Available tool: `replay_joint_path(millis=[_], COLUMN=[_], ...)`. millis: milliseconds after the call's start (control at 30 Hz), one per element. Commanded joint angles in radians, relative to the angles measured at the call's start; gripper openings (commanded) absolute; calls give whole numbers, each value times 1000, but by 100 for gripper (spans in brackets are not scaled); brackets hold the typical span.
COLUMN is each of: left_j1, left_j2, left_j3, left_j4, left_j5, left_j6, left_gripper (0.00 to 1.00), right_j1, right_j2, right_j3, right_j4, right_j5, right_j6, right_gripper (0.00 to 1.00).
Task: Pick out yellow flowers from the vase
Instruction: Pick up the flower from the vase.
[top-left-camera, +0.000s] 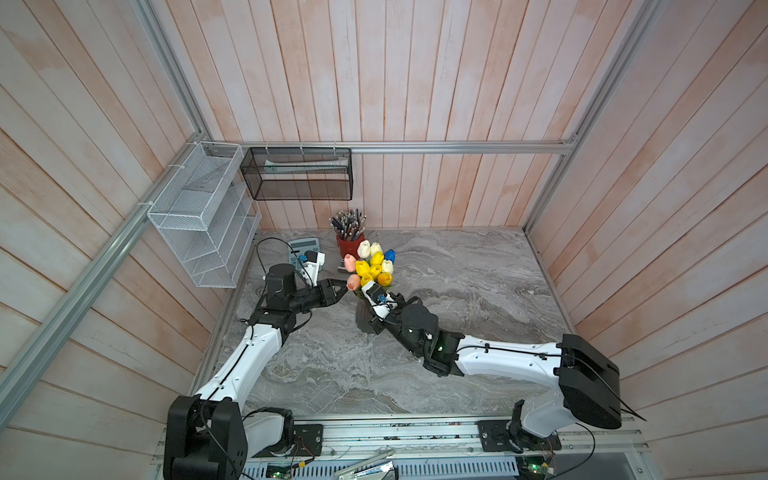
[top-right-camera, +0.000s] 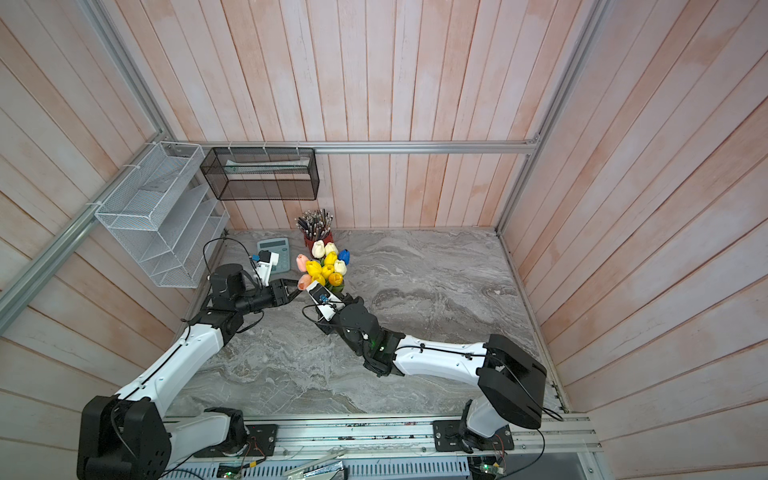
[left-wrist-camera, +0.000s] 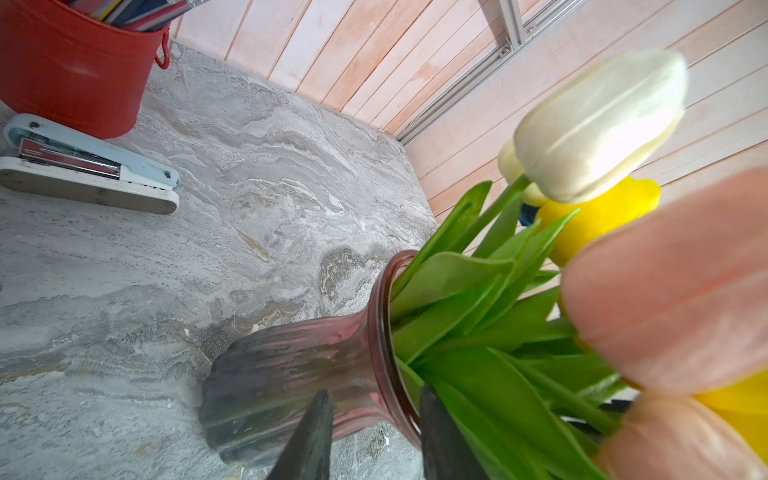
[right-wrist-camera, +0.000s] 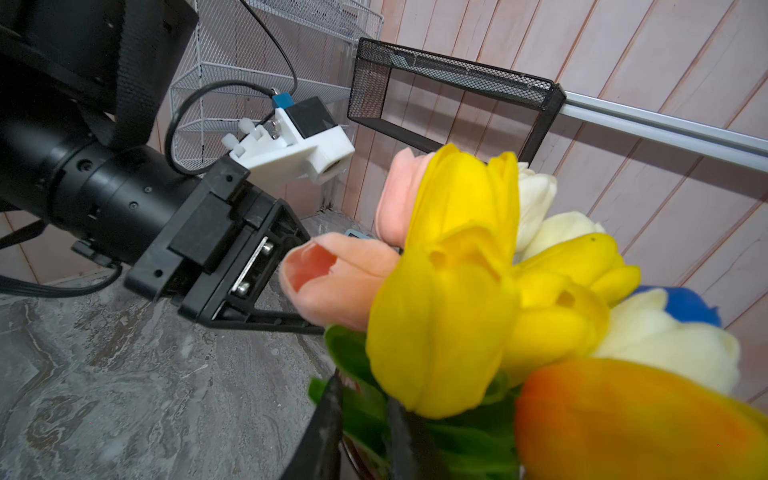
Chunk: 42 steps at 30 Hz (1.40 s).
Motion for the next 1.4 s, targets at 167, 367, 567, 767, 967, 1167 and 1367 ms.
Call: replay_joint_path(millis=[167,367,567,767,967,1167,1367], left_j1=[5,5,5,5,6,7,7], left_j2=[5,7,8,2,6,6,5], left_j3=[-9,-5,-5,-5,-5,-5,-10], left_j4=[11,12,10,3,6,6,7], left_j5=[6,7,8,8,11,13,15], left_j6=[15,14,14,19,22,21,22], left_gripper=[36,36,36,36,36,36,36], right_j1=[18,25,24,24,23,18,15], right_j2=[-62,-88,-67,-22,5,13,19], right_j3=[-50,-83,-78,-52,-36,-32,-24], right_j4=[23,23,67,99,108,125,133], right_j5=[23,39,58,75,66,66,70], right_j6=[0,14,-19,-44,-48,-45,-47], right_gripper=[22,22,22,22,22,21,21])
